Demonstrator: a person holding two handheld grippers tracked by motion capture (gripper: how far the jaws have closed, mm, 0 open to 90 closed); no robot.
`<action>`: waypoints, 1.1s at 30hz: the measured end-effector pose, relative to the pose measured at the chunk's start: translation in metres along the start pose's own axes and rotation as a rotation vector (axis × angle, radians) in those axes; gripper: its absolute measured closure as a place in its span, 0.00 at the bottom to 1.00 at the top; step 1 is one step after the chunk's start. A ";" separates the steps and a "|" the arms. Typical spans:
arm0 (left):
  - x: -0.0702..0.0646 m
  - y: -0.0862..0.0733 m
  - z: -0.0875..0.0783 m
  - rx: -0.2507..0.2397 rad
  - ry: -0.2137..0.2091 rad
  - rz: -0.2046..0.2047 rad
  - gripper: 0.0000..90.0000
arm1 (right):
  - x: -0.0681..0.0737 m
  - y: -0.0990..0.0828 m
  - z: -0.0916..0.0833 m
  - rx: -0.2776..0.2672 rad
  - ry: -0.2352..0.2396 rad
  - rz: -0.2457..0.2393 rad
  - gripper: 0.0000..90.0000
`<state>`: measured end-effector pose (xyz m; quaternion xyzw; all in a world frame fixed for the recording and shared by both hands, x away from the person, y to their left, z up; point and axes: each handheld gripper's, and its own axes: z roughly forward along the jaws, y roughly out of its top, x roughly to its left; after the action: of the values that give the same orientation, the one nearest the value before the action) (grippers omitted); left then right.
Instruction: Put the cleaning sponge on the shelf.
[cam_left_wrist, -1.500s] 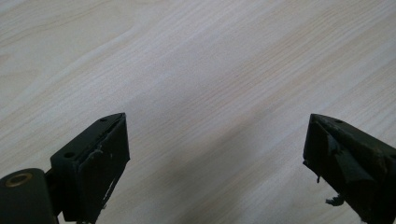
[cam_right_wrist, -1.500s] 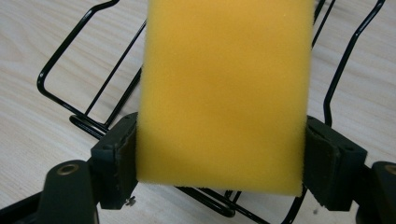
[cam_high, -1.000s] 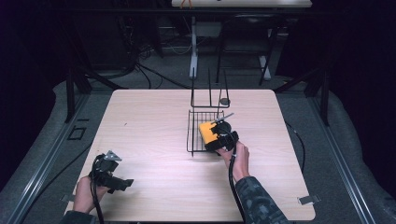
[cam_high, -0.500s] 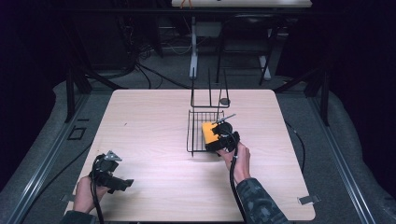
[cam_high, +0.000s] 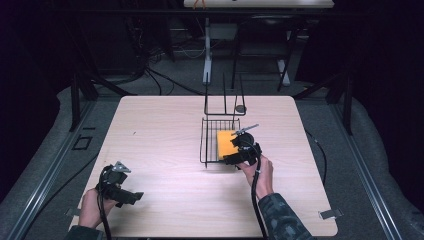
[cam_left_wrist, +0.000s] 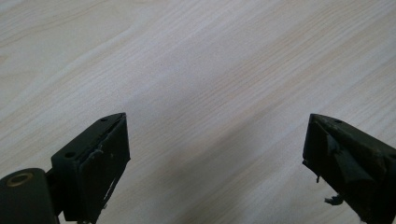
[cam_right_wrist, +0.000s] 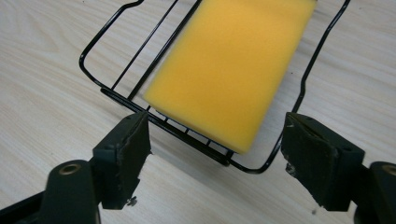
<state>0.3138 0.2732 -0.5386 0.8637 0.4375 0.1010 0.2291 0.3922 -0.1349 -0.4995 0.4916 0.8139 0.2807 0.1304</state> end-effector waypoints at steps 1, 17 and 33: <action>0.000 0.000 0.000 -0.001 0.000 -0.001 0.08 | 0.000 -0.001 -0.003 -0.004 0.001 0.002 0.24; 0.000 0.000 0.000 -0.003 0.000 -0.001 0.08 | -0.003 -0.025 -0.054 -0.054 -0.017 -0.083 0.16; -0.001 0.001 0.000 0.000 -0.002 0.001 0.08 | -0.027 -0.088 -0.080 -0.033 -0.043 -0.055 0.15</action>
<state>0.3136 0.2721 -0.5384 0.8640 0.4369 0.0999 0.2294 0.3018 -0.2162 -0.4883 0.4729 0.8194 0.2796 0.1638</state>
